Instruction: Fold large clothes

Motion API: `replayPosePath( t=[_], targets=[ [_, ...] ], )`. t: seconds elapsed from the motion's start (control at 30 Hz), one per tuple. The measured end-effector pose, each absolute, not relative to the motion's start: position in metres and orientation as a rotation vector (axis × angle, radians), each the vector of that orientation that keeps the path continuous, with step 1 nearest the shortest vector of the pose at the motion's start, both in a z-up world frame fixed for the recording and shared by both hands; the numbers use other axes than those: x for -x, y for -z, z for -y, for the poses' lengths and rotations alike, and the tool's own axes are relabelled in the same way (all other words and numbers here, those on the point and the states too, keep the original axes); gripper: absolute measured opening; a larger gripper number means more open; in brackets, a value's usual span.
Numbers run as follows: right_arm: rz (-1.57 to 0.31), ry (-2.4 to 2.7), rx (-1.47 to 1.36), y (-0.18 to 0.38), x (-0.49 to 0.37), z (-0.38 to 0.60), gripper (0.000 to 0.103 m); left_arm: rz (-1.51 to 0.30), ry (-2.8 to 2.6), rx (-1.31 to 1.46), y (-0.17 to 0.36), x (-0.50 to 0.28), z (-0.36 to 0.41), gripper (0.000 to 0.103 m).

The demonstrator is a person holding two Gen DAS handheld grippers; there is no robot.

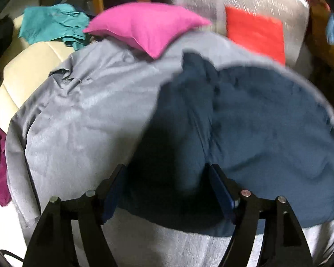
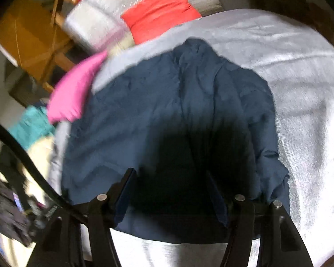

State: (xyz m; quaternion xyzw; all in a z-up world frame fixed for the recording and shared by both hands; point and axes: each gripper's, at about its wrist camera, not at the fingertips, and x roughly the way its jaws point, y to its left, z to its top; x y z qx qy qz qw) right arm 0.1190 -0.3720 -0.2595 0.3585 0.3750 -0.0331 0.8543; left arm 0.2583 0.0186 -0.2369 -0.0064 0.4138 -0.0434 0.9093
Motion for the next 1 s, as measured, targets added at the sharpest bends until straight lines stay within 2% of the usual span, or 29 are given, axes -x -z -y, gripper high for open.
replayPosePath(
  t=[0.07, 0.13, 0.17, 0.37, 0.43, 0.53, 0.6, 0.7, 0.83, 0.93, 1.0],
  targets=[
    [-0.71, 0.101, -0.771, 0.25, -0.105, 0.388, 0.067, -0.801, 0.076, 0.102, 0.224, -0.264, -0.041, 0.078],
    [-0.667, 0.15, -0.79, 0.247, -0.096, 0.404, 0.068, -0.787, 0.046, 0.15, 0.221, -0.273, -0.057, 0.087],
    [-0.663, 0.171, -0.809, 0.248, -0.093, 0.412, 0.068, -0.796, 0.042, 0.167, 0.222, -0.279, -0.062, 0.088],
    [-0.741, 0.23, -0.86, 0.268, -0.108, 0.431, 0.07, -1.08, 0.195, 0.298, 0.275, -0.319, -0.054, 0.089],
    [-0.8, 0.284, -0.828, 0.278, -0.117, 0.43, 0.07, -1.061, 0.203, 0.304, 0.276, -0.313, -0.05, 0.089],
    [-0.859, 0.287, -0.797, 0.289, -0.131, 0.424, 0.064, -1.067, 0.245, 0.209, 0.276, -0.307, -0.036, 0.089],
    [-0.838, 0.279, -0.758, 0.283, -0.136, 0.421, 0.055, -1.06, 0.25, 0.147, 0.277, -0.299, -0.025, 0.089],
    [-0.807, 0.306, -0.69, 0.278, -0.141, 0.417, 0.053, -1.056, 0.266, 0.097, 0.277, -0.288, -0.013, 0.089],
    [-0.825, 0.322, -0.646, 0.283, -0.147, 0.415, 0.053, -1.047, 0.266, 0.064, 0.277, -0.278, -0.004, 0.089],
    [-0.824, 0.325, -0.696, 0.281, -0.14, 0.42, 0.058, -1.028, 0.24, 0.077, 0.271, -0.274, -0.005, 0.089],
    [-0.817, 0.33, -0.723, 0.278, -0.13, 0.42, 0.064, -0.988, 0.199, 0.05, 0.26, -0.264, -0.004, 0.089]
  ],
)
